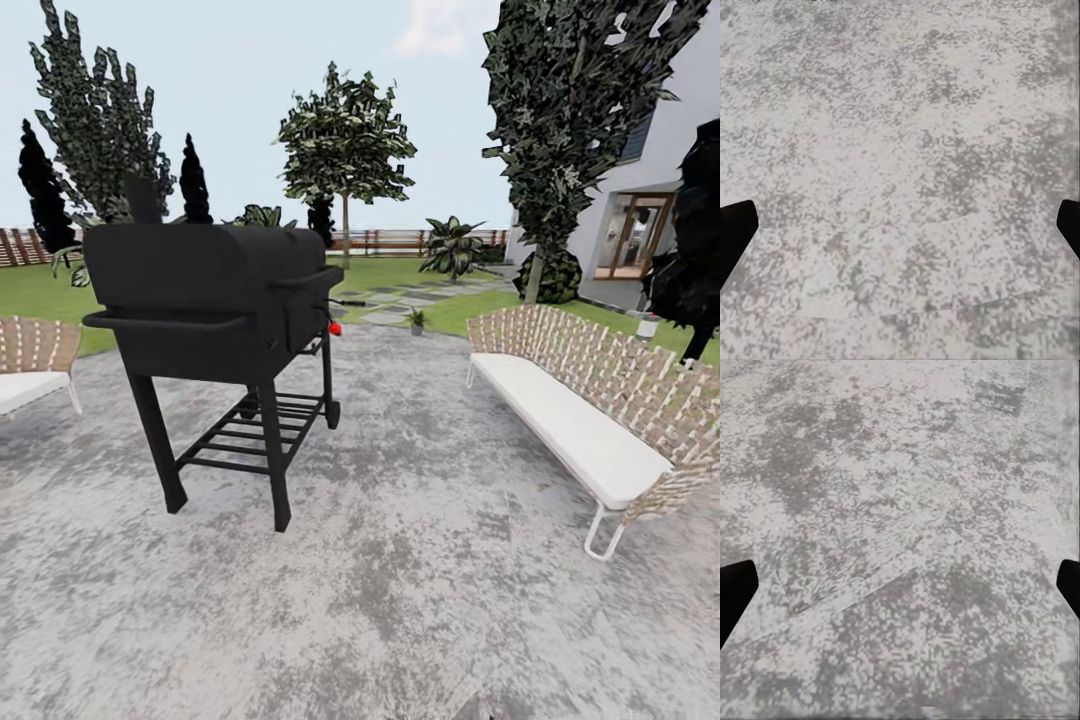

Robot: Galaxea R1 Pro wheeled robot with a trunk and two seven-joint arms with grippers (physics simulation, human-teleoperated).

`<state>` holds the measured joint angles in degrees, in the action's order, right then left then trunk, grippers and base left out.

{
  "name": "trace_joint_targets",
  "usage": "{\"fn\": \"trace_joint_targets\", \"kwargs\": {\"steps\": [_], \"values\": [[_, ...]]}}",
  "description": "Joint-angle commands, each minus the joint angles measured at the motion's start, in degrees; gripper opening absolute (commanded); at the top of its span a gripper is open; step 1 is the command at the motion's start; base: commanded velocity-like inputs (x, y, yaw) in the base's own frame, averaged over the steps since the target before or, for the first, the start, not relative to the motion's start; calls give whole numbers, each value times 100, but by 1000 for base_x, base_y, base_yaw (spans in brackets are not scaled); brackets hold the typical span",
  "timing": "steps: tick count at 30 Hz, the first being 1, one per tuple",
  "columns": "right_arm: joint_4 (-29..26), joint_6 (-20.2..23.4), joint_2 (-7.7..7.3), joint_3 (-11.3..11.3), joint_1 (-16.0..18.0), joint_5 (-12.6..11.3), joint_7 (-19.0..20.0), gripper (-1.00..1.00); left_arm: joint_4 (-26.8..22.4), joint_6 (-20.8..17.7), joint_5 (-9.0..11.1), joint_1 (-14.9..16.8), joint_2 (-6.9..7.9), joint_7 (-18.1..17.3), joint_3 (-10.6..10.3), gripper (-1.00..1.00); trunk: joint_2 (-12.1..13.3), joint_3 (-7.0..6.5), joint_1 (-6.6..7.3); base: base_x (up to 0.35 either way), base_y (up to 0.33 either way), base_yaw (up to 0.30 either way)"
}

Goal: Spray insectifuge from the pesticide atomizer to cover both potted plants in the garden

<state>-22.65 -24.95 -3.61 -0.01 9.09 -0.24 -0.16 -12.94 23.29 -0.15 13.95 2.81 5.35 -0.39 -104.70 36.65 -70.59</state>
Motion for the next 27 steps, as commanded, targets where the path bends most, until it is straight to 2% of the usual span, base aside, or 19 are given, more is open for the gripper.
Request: {"fn": "trace_joint_targets", "kwargs": {"steps": [1,27], "values": [[6,-18,0,0,5,-2,-2,100,2,18,-3,2,1,19,-8,100,-44,26,-22,0,0,-266],[6,-18,0,9,5,6,-2,100,3,18,-3,2,1,19,-14,100,-1087,563,-593,0,0,-266]]}}
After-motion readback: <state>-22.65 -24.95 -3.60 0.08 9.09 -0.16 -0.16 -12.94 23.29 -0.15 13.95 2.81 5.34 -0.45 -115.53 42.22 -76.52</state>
